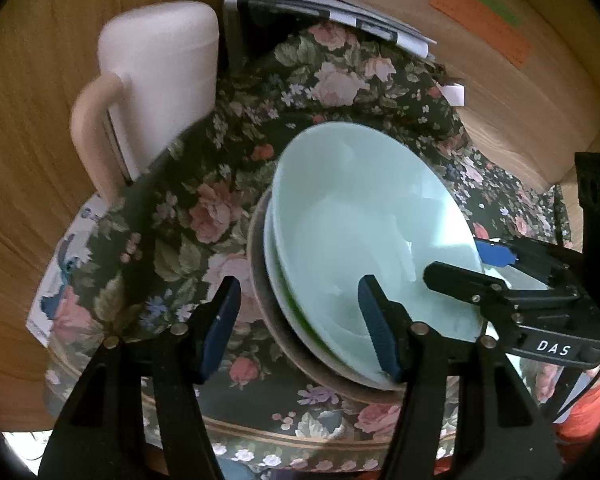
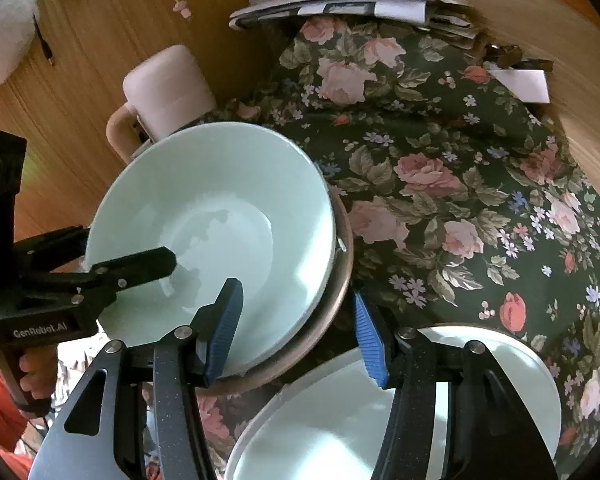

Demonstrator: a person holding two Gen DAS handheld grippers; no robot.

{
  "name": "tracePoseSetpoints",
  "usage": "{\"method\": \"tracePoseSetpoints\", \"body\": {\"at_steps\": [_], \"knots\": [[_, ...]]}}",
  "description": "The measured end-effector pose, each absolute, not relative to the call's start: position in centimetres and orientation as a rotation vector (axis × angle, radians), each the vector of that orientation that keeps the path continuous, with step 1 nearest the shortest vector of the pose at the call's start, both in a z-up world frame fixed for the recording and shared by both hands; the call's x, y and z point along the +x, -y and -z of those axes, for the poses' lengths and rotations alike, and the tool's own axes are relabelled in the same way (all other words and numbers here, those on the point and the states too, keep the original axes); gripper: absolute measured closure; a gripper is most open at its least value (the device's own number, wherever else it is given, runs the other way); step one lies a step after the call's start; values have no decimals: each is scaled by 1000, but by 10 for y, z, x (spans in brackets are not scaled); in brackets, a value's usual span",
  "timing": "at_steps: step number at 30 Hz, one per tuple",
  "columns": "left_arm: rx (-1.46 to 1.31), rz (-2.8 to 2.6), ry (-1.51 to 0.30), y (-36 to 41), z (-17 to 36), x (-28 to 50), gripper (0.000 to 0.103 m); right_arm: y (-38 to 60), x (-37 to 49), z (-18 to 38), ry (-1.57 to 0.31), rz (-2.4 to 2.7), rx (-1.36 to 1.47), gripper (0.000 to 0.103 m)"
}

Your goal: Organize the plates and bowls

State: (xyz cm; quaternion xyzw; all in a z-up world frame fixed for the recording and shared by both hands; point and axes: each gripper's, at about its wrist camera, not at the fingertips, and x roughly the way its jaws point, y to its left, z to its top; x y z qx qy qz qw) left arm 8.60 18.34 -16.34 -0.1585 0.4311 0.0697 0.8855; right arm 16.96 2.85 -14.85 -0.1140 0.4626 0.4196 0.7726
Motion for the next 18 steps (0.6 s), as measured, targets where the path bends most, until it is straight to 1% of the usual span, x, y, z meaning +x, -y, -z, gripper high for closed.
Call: {"method": "tracePoseSetpoints", "body": {"at_steps": [2,3,7,9,12,18], "knots": [[-343,-130,-903,-183,166,87,54,-30,170,151,-1015,-920,-245,53],[-348,-124,-905,-183,167,88,57,-31,170,152,-1021,-928,-244,55],[-357,-134,-904,-181,168,88,57,-32,170,155,-1013,-919,-253,55],[-361,-140,-903,-182,167,88,57,-33,174,156,-1020,-912,-233,59],[-361,-161,-905,-180,166,91,57,-29,178,155,-1030,-908,-209,62],[-331,-183,-898,-174,160,93,57,-26,178,154,-1028,-883,-194,63]]}}
